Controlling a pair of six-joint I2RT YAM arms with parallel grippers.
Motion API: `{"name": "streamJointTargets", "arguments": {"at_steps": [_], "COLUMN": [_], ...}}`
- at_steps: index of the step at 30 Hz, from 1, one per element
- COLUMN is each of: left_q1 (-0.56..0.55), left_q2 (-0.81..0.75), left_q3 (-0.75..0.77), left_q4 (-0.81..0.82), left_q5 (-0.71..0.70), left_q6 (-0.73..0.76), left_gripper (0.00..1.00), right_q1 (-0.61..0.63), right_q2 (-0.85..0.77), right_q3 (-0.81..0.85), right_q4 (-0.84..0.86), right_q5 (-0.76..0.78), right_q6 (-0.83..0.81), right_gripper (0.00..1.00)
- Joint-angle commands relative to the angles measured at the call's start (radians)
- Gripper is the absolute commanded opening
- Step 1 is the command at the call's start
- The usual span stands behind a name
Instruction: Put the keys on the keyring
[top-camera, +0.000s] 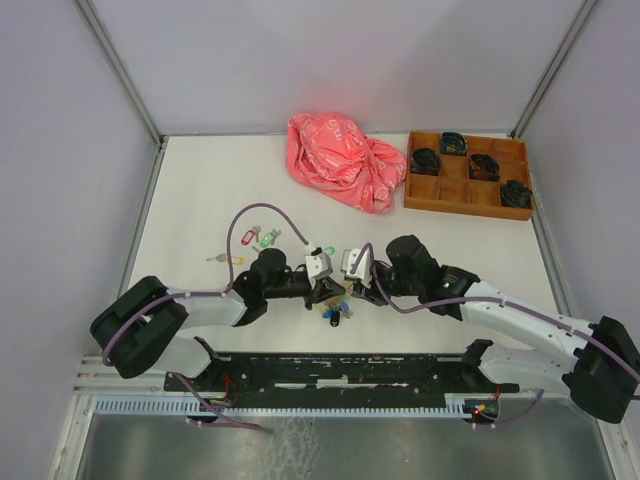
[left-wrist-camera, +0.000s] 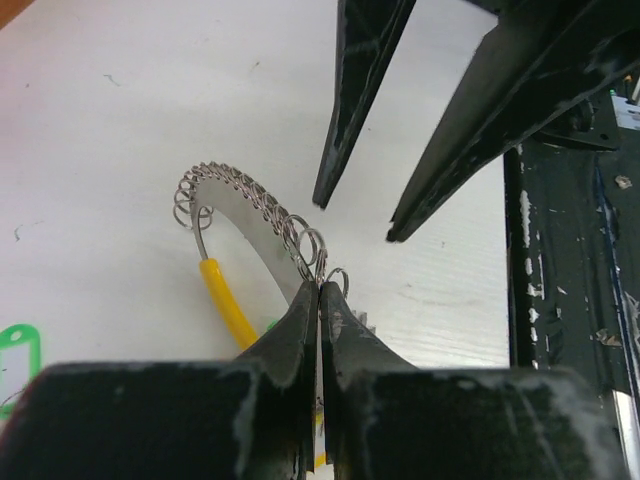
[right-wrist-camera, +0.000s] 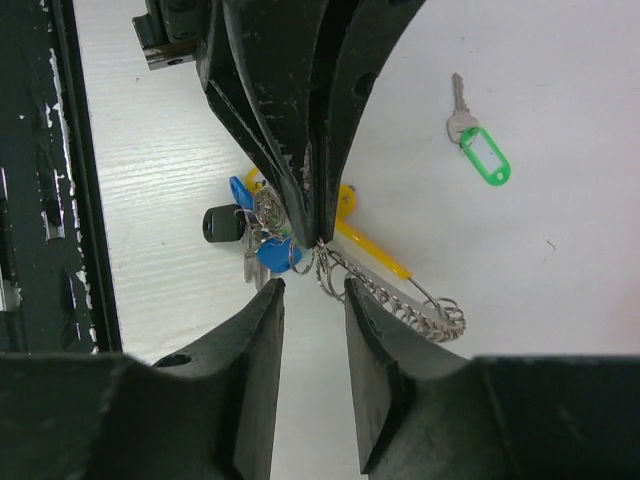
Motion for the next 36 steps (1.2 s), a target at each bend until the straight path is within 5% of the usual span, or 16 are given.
{"name": "streamJointTargets", "arguments": {"at_steps": [1, 19, 36], "left_q1": [0.002, -0.003, -0.007], "left_q2": [-0.047, -0.104, -0.092], "left_q3": [0.019, -0.014, 0.002], "left_q4": [0.031, 0.034, 0.004], "left_q5": [-0.061, -0.119, -0.082], "left_q6": [0.055, 0.068, 0.077], "left_gripper": [0.03, 0.03, 0.03], "right_q1": [0.002, 0.001, 0.001], "right_q2": [-0.09, -0.053, 0.03], "right_q3": [-0.028, -0.167, -0.138], "right_q4": [0.063, 0.406, 0.414], "right_q5": [0.088, 0.039, 0.001], "right_q6": [0.121, 0.107, 0.033], "right_gripper": [0.4, 0.28, 0.23]}}
